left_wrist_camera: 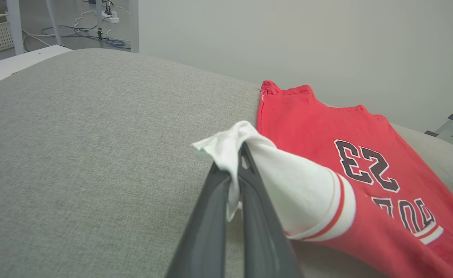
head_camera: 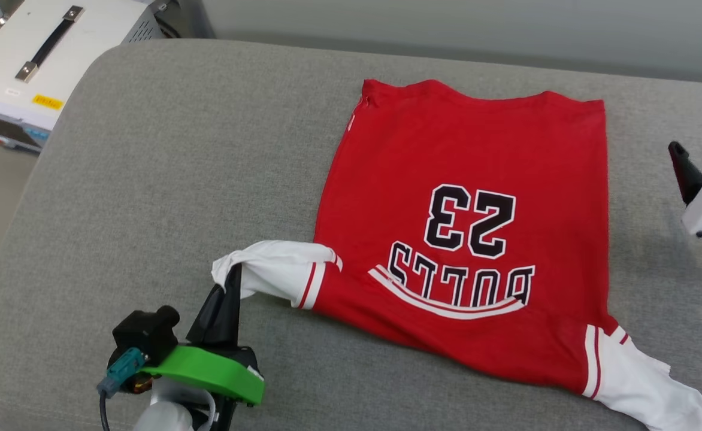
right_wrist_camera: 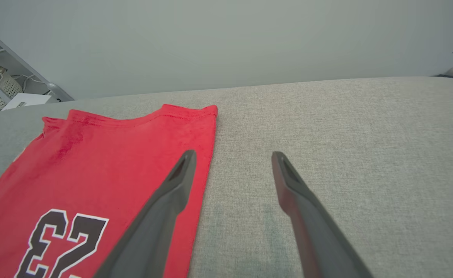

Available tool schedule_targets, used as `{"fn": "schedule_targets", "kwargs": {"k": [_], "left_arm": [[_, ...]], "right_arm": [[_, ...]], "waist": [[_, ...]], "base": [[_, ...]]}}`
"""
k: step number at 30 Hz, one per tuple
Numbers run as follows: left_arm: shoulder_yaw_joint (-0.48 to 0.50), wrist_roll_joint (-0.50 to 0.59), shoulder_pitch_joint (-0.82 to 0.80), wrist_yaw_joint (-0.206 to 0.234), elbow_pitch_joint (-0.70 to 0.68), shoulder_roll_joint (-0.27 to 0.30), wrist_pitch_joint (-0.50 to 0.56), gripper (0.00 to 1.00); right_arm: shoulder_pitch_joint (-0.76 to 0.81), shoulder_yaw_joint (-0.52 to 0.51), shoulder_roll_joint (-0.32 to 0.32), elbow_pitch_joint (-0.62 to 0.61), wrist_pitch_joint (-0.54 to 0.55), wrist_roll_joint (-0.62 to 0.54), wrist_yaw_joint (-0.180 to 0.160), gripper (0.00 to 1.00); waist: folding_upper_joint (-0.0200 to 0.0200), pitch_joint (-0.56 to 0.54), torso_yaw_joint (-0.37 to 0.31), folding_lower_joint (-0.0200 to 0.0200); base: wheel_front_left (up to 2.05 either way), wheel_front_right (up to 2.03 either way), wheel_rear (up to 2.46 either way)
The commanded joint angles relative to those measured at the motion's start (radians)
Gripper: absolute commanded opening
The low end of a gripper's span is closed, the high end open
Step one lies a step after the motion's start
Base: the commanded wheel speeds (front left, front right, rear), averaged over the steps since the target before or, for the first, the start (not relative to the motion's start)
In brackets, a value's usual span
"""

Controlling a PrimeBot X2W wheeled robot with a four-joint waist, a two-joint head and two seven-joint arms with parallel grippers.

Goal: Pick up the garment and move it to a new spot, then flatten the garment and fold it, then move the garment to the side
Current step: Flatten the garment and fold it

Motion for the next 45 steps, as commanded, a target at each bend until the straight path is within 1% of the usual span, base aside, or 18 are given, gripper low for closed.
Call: {"fn": "schedule_targets", "kwargs": {"k": [1,3,4,7,13,19,22,25,26,27,29,35,40,45], "left_arm": [[-0.005,0.017,-0.033,-0.01,-0.009,-0.011,-0.006,0.0],[-0.011,0.023,-0.049,-0.016,-0.013,-0.023,-0.006,0.0],[-0.017,0.026,-0.066,-0.021,-0.018,-0.032,-0.006,0.0],[-0.028,0.036,-0.091,-0.027,-0.029,-0.041,-0.006,0.0],[-0.051,0.06,-0.133,-0.033,-0.06,-0.058,-0.006,0.0],[-0.065,0.066,-0.159,-0.035,-0.077,-0.069,-0.006,0.0],[-0.065,0.065,-0.163,-0.036,-0.074,-0.073,-0.006,0.0],[-0.068,0.063,-0.162,-0.036,-0.069,-0.075,-0.006,0.0],[-0.067,0.061,-0.16,-0.036,-0.066,-0.074,-0.006,0.0],[-0.067,0.06,-0.158,-0.036,-0.065,-0.073,-0.006,0.0],[-0.065,0.059,-0.155,-0.036,-0.061,-0.07,-0.006,0.0],[-0.064,0.06,-0.141,-0.036,-0.046,-0.051,-0.006,0.0],[-0.046,0.059,-0.104,-0.037,-0.023,-0.029,-0.006,0.0],[-0.019,0.053,-0.047,-0.032,-0.005,-0.003,-0.006,0.0]], "right_arm": [[-0.064,0.009,-0.015,0.041,0.042,0.007,-0.001,1.0],[-0.144,0.008,-0.028,0.106,0.109,0.006,-0.001,1.0],[-0.221,0.014,-0.039,0.159,0.165,-0.004,-0.001,1.0],[-0.32,0.024,-0.056,0.232,0.245,-0.026,-0.001,1.0],[-0.446,0.045,-0.084,0.328,0.334,-0.071,-0.001,1.0],[-0.497,0.074,-0.087,0.386,0.365,-0.084,-0.001,1.0],[-0.486,0.081,-0.088,0.442,0.418,-0.08,-0.001,1.0],[-0.461,0.088,-0.086,0.515,0.526,-0.08,-0.001,1.0],[-0.452,0.084,-0.083,0.547,0.582,-0.075,-0.001,0.36],[-0.45,0.083,-0.082,0.553,0.596,-0.074,-0.001,0.0],[-0.45,0.079,-0.082,0.559,0.619,-0.072,-0.001,0.0],[-0.473,0.094,-0.116,0.497,0.596,-0.08,-0.001,0.0],[-0.461,0.129,-0.168,0.386,0.572,-0.064,-0.001,0.0],[-0.357,0.153,-0.227,0.244,0.582,-0.008,-0.001,0.0]], "waist": [[-0.0001,0.089,0.073,0.0],[-0.0001,0.111,0.088,0.0],[-0.0001,0.132,0.101,0.0],[-0.0001,0.168,0.122,0.0],[-0.0001,0.238,0.157,0.0],[-0.0001,0.294,0.177,0.0],[-0.0001,0.304,0.18,0.0],[-0.0001,0.303,0.181,0.0],[-0.0001,0.298,0.179,0.0],[-0.0001,0.294,0.178,0.0],[-0.0001,0.286,0.174,0.0],[-0.0001,0.221,0.148,0.0],[-0.0001,0.124,0.113,0.0],[-0.0001,0.03,0.064,0.0]], "base": [[0.0,0.0,0.0],[0.0,0.0,0.0],[0.0,0.0,0.0],[0.0,0.0,0.0],[0.0,0.0,0.0],[0.0,0.0,0.0],[0.0,0.0,0.0],[0.0,0.0,0.0],[0.0,0.0,0.0],[0.0,0.0,0.0],[0.0,0.0,0.0],[0.0,0.0,0.0],[0.0,0.0,0.0],[0.0,0.0,0.0]]}}
